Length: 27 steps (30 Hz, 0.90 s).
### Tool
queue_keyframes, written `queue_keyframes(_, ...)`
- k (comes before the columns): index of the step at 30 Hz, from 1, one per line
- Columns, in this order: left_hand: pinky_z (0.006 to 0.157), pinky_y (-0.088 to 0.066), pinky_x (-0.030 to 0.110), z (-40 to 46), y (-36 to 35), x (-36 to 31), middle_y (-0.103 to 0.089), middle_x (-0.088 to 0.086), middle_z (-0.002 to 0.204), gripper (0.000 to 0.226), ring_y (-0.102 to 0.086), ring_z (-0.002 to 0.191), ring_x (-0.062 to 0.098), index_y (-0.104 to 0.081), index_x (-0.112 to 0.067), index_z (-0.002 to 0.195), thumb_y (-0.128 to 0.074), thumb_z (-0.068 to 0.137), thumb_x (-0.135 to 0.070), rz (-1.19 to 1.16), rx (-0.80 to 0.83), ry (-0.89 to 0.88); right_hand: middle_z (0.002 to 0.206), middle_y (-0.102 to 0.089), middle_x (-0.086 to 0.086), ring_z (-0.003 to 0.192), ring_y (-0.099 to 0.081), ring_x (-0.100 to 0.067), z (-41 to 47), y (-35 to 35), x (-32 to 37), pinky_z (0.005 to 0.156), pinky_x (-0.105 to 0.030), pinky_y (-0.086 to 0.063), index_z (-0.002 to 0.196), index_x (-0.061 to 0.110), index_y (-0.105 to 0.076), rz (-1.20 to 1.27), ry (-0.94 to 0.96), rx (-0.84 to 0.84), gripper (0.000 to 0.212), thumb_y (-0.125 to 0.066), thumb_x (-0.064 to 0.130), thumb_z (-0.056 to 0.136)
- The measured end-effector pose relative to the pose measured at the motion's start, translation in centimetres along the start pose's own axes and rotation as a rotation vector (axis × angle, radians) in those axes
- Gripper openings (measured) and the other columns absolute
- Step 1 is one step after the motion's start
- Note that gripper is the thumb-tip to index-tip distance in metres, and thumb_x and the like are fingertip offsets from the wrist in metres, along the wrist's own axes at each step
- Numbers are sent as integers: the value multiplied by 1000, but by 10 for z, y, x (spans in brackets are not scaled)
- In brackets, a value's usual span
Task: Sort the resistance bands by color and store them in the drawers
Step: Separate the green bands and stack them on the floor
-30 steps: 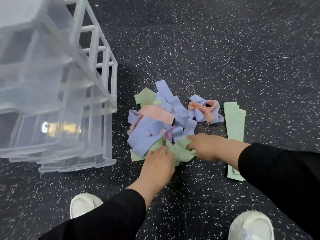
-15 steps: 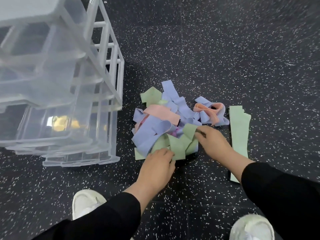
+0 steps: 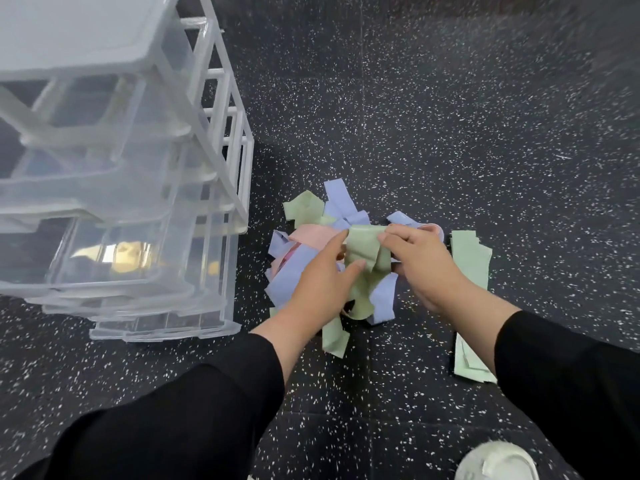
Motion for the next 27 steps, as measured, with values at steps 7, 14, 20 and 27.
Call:
queue_keyframes(7, 63, -38, 24, -2, 26, -31, -46, 2, 73, 36, -41, 64, 9, -54, 2, 79, -63, 98, -28, -226, -119, 29, 85, -59, -18, 82, -58, -26, -9, 0, 41, 93, -64, -50, 91, 4, -70, 14, 49, -1, 39, -65, 42, 84)
queue_keyframes(14, 74, -46, 34, -13, 46, -75, -73, 9, 87, 10, -58, 76, 13, -73, -18, 100, -65, 97, -24, -331, -56, -10, 74, -64, 4, 62, -52, -4, -30, 21, 105, 64, -26, -45, 90, 16, -76, -176, 160, -112, 19, -61, 24, 99)
queue_keyframes(20, 67, -40, 30, -29, 73, -135, -62, -12, 63, 9, -50, 58, 7, -72, -23, 89, -68, 95, -16, -299, -84, -88, 67, -49, -5, 58, -35, -15, -59, 38, 161, 43, -25, -33, 87, 5, -73, -287, 168, -201, 21, -61, 19, 97)
queue_keyframes(27, 72, -47, 34, -55, 94, -198, -73, 0, 79, 9, -59, 72, 15, -74, -11, 99, -65, 96, -11, -322, -14, -159, 75, -69, -16, 67, -59, -24, -94, 46, 204, 66, -40, -40, 79, 5, -71, -155, 70, -170, 24, -65, 24, 93)
Point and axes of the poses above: each hand's wrist, its own z-axis towards the middle knuckle, its own y-axis out of the back of the hand, x = y × z, the point moved 9 cm from there along z, towards the middle knuckle
